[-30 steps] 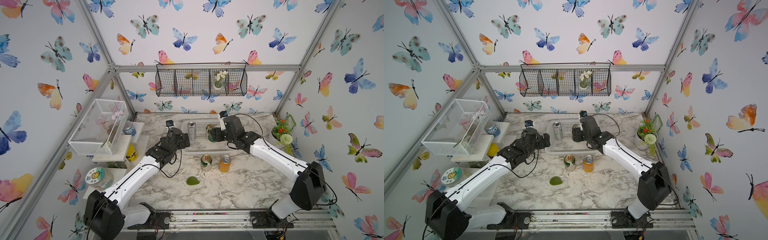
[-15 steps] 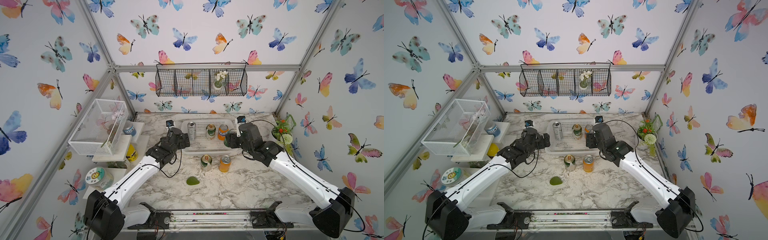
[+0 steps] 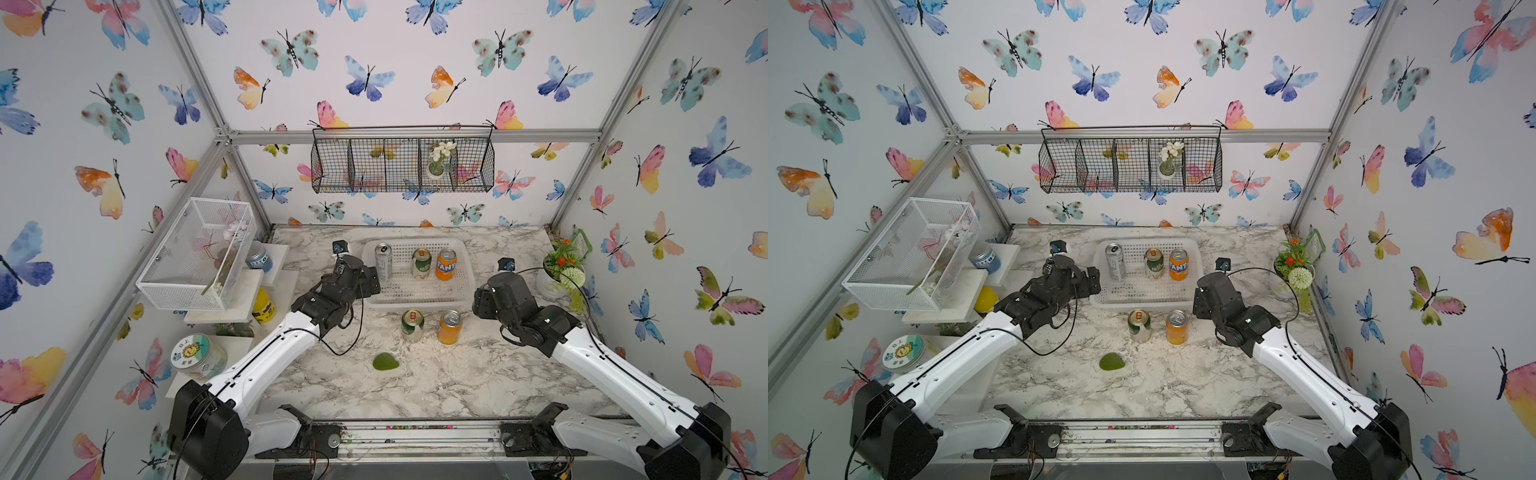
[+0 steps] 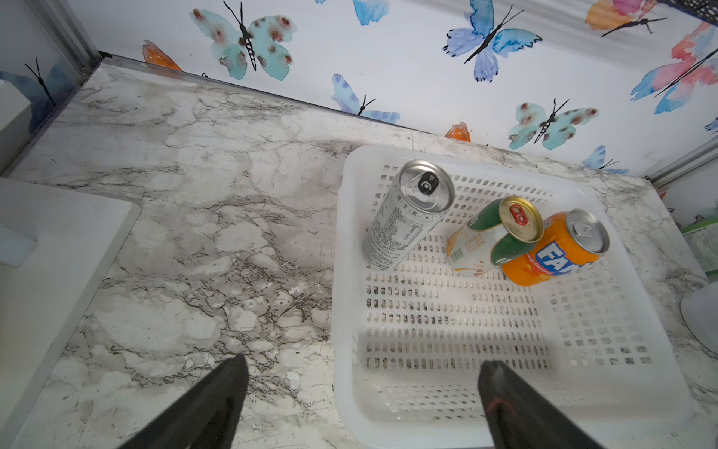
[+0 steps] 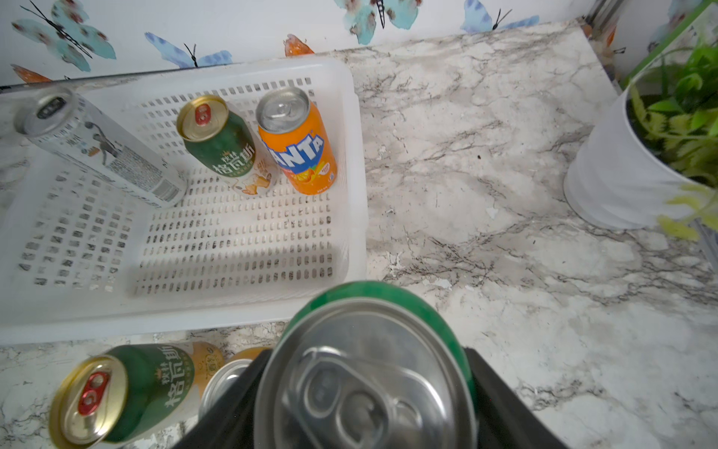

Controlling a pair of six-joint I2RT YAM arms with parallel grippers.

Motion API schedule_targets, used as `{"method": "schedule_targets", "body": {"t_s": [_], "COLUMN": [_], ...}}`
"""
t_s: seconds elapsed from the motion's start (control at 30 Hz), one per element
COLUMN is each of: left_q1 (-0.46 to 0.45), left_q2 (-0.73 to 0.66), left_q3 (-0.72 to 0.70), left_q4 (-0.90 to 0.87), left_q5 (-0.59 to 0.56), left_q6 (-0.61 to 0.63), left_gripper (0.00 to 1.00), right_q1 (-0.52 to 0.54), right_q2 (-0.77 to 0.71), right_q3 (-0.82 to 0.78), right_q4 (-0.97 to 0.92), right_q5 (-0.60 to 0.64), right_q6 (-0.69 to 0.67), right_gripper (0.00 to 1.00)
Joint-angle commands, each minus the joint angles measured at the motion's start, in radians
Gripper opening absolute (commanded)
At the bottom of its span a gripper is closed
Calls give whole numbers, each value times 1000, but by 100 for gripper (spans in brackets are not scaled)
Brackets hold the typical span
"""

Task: Take out the drinks from the basket
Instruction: Place the drink at the center of the board.

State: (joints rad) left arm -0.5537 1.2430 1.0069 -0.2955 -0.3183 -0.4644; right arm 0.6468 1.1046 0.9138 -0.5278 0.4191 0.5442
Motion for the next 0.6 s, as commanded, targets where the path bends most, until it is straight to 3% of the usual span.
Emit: {"method": "schedule_targets", "body": {"t_s": [0.0, 0.17, 0.57], "left_q1": [-2, -1, -2], "left_q2": [-7, -7, 1], "left_q3": [2, 1, -1], "left_q4": [12, 13, 16], "left_q5": [21, 15, 19], "left_q6": [6, 9, 9], "left_gripper": [99, 99, 99], "right_q1": [0, -1, -1], "right_q2": [-26, -5, 78], "right_q3": [-63, -148, -205], "right_q4": [89, 196, 301], "right_q5": [-5, -70, -75], "right_q6": [36, 42, 41], "right_gripper": [55, 55, 55]}}
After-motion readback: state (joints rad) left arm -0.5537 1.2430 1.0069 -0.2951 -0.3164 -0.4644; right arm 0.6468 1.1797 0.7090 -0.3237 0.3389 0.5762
